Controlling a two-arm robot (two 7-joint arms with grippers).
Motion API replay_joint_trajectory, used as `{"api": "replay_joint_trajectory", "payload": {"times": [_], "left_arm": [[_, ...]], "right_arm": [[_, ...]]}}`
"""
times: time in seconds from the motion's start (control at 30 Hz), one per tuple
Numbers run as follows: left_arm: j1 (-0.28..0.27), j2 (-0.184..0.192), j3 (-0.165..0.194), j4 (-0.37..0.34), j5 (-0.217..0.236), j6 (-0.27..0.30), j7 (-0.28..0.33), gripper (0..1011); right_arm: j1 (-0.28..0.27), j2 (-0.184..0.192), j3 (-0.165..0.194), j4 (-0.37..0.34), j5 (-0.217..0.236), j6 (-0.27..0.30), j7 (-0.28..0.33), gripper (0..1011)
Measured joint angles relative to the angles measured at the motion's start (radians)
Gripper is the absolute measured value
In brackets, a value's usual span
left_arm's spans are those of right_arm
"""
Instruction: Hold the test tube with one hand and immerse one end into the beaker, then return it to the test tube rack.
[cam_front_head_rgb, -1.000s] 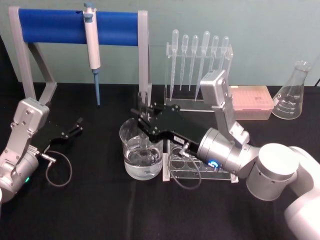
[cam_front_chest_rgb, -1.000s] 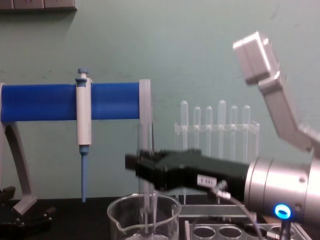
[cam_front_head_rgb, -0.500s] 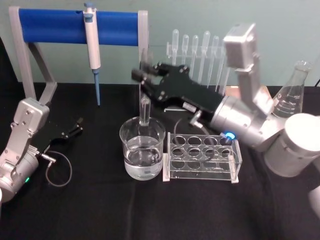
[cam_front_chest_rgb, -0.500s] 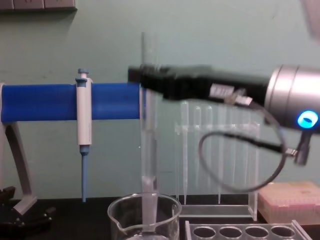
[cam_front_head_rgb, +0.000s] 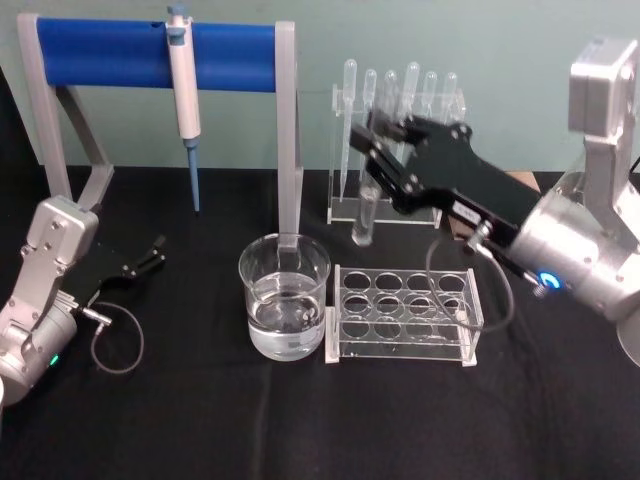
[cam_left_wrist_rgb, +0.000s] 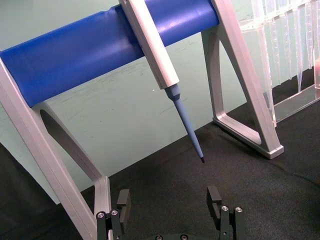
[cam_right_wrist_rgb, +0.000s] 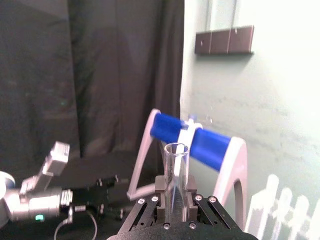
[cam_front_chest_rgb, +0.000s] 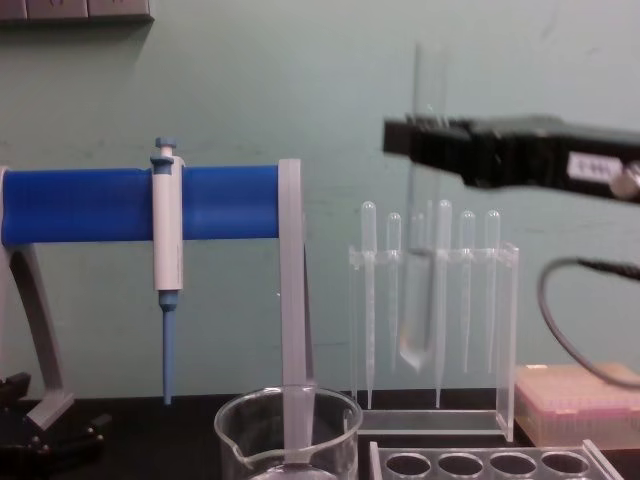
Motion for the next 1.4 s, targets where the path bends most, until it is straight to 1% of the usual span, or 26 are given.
{"api": "replay_joint_trajectory", "payload": {"times": [0.13,0.4,0.63,0.97,1.4], "left_arm": [[0.000,0.000,0.000,0.000,0.000,0.000,0.000,1000],[0.000,0.000,0.000,0.000,0.000,0.000,0.000,1000],[0.000,0.000,0.000,0.000,0.000,0.000,0.000,1000],[0.000,0.000,0.000,0.000,0.000,0.000,0.000,1000],[0.000,0.000,0.000,0.000,0.000,0.000,0.000,1000]], "right_arm": [[-0.028,0.016,0.005,0.010,0.003,0.000,-0.002,225],[-0.047,0.019,0.003,0.062,-0.002,-0.007,-0.005,224],[-0.051,0.015,-0.001,0.088,-0.010,-0.006,-0.005,225],[-0.044,0.006,-0.017,0.124,-0.039,-0.005,0.001,225],[-0.040,-0.009,-0.034,0.179,-0.064,-0.011,0.016,225]]}}
